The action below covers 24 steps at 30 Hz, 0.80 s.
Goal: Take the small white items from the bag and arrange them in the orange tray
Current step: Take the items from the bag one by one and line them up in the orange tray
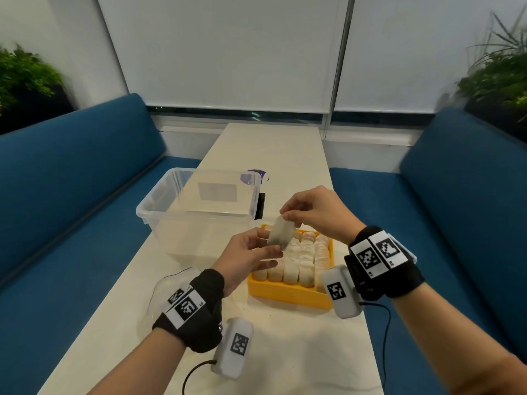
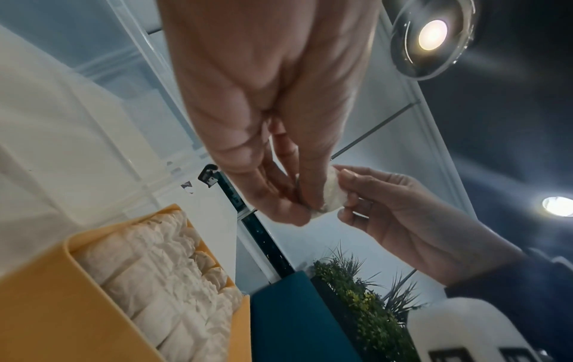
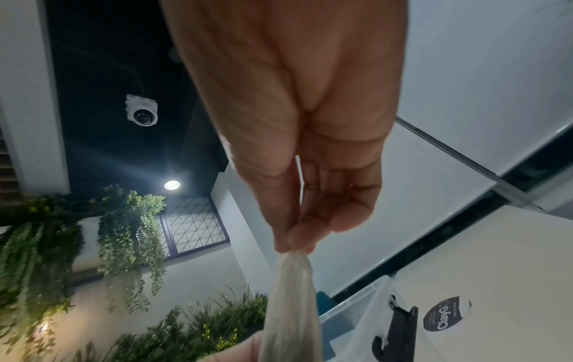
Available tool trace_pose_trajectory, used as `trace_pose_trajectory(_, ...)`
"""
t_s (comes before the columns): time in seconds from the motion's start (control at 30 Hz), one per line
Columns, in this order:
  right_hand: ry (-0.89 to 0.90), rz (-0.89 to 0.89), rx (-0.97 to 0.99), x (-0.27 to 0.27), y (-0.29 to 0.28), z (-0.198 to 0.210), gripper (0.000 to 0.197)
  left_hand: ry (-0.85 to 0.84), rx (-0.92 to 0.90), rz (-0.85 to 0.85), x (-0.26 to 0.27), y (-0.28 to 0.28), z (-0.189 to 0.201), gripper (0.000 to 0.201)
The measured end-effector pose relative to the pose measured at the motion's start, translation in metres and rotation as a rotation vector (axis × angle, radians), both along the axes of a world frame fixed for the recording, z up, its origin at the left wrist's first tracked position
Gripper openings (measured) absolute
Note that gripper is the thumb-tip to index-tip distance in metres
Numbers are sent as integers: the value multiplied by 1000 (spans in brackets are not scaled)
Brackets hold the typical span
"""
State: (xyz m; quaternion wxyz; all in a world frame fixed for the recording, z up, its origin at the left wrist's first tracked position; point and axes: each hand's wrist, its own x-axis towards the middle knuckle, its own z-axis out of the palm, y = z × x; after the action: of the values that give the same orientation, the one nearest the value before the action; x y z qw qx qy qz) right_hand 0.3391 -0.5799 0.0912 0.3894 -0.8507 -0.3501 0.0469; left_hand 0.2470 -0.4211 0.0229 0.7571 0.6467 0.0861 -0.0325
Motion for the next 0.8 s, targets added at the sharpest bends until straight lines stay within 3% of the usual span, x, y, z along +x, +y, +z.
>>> trace_pose_trajectory(0.17, -12, -11, -32, 1, -6, 7, 13, -49, 16, 73, 1, -7, -2, 34)
trace_pose_trajectory(0.3, -18, -29, -101, 6, -11, 1, 12, -18, 88, 3, 0, -8, -5, 41)
trace_pose_trajectory(0.4, -25, -63, -228, 12, -16, -20, 10, 17, 191, 13, -4, -6, -10, 39)
trace_pose_trajectory(0.63, 33, -27, -595, 16, -21, -90, 16, 60, 230, 73, -11, 2, -18, 29)
trace_pose_trajectory(0.8, 101, -4, -732, 23, -13, -116, 16, 57, 257, 96, -19, 8, -19, 25)
